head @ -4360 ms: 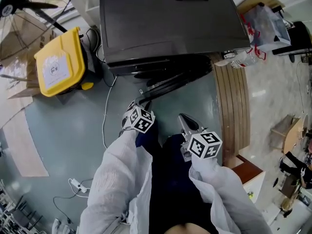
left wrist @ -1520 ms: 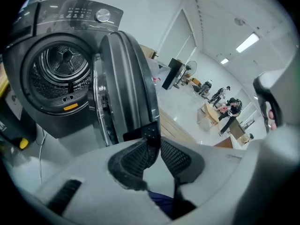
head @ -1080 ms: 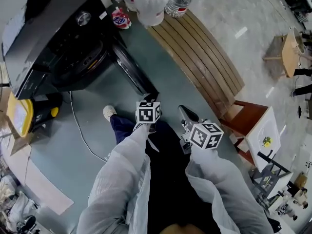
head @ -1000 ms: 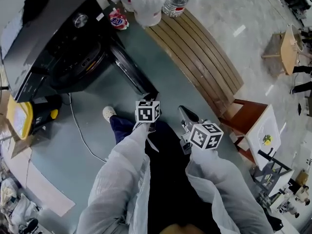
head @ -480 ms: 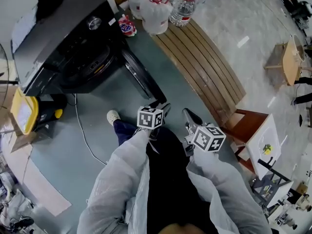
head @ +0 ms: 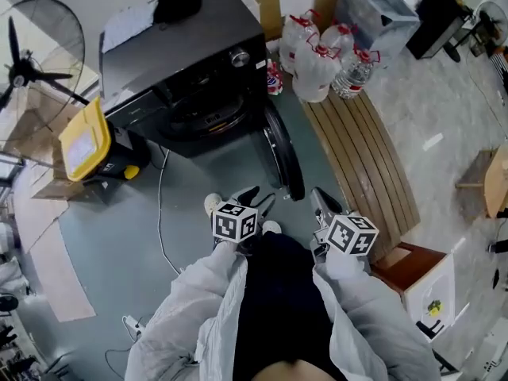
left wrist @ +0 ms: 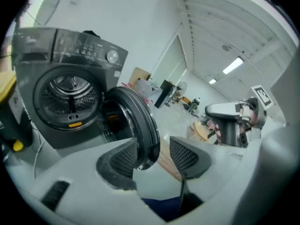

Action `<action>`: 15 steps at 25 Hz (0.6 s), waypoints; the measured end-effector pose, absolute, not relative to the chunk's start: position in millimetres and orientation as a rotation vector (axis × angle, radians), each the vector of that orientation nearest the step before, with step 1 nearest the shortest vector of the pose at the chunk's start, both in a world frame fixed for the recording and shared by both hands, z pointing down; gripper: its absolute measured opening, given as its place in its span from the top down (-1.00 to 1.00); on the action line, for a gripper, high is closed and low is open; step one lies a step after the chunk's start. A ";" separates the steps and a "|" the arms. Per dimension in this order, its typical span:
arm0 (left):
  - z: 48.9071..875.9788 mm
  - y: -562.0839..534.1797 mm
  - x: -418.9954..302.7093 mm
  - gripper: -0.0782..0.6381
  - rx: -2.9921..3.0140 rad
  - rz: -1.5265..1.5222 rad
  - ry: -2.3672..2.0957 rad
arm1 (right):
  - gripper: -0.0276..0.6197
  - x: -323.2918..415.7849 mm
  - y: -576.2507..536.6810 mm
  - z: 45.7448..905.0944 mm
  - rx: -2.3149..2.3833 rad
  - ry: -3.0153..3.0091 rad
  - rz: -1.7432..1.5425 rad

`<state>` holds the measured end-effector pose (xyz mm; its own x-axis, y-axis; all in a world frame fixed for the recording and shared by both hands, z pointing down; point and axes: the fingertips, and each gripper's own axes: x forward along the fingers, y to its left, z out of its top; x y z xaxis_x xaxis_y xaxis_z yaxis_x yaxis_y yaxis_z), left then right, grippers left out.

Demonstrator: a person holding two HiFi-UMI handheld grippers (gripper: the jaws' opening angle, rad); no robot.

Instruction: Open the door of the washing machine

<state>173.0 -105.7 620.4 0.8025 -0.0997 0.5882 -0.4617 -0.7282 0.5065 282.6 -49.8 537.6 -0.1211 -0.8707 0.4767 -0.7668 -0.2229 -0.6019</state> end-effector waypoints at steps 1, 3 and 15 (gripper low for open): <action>605.7 -114.8 164.3 0.19 2.345 0.673 -0.457 | 0.88 277.2 -58.7 527.4 -1.967 1.913 -1.242; 575.2 -131.7 146.2 0.23 2.394 0.598 -0.553 | 0.88 264.9 -75.4 506.0 -1.910 1.996 -1.186; 463.3 -161.1 -11.6 0.58 2.452 0.298 -1.157 | 0.88 174.6 -140.3 439.8 -1.714 2.554 -0.789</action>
